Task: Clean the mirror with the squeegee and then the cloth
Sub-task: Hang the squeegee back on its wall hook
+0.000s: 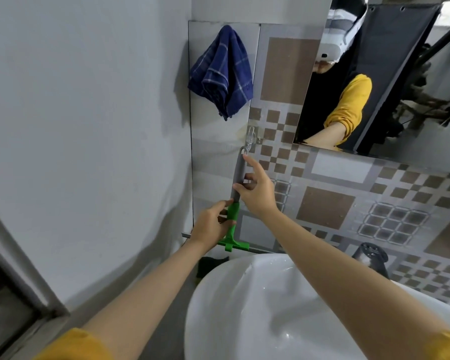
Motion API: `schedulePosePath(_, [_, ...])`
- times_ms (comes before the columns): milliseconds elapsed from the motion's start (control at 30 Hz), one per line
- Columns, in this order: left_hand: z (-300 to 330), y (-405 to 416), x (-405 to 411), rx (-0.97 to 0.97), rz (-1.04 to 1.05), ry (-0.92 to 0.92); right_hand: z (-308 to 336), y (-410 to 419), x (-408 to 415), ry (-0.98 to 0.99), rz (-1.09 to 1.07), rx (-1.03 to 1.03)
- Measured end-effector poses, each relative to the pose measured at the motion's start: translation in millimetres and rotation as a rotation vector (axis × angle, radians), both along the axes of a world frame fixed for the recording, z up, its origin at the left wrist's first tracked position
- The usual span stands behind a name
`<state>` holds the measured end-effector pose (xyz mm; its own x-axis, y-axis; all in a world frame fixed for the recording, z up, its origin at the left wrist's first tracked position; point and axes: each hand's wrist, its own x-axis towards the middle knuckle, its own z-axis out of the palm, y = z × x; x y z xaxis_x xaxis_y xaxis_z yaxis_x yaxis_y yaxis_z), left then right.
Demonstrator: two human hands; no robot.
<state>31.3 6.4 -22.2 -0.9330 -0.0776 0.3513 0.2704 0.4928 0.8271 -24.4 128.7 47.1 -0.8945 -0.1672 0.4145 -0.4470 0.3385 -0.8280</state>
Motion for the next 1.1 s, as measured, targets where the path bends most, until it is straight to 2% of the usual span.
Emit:
schedulePosePath(167, [-4.2, 0.0, 0.2, -0.070, -0.012, 0.009, -16.6, 2.0, -2.3, -0.051, -0.048, -0.033])
schedulePosePath(367, [2.5, -0.1, -5.4, 0.006, 0.018, 0.029, -4.2, -1.0, -4.6, 0.095, 0.016, 0.002])
schedulePosePath(533, [6.6, -1.8, -12.5, -0.078, -0.002, 0.034, -0.8, 1.4, -12.1, 0.017, -0.028, -0.029])
schedulePosePath(800, [3.1, 5.8, -22.5, -0.072, 0.017, -0.008, -6.2, 2.7, -17.4, 0.027, -0.038, -0.017])
schedulePosePath(933, [0.8, 6.6, -27.3, -0.038, 0.021, -0.019, -8.1, 6.1, -19.3, 0.064, -0.044, 0.053])
schedulePosePath(1000, [8.4, 4.1, -29.0, 0.008, 0.055, 0.036, -2.1, 10.0, -19.8, 0.113, -0.108, 0.067])
schedulePosePath(1100, [49.8, -4.9, -34.7, 0.091, 0.159, 0.260, 29.3, 15.6, -22.2, 0.243, -0.162, 0.029])
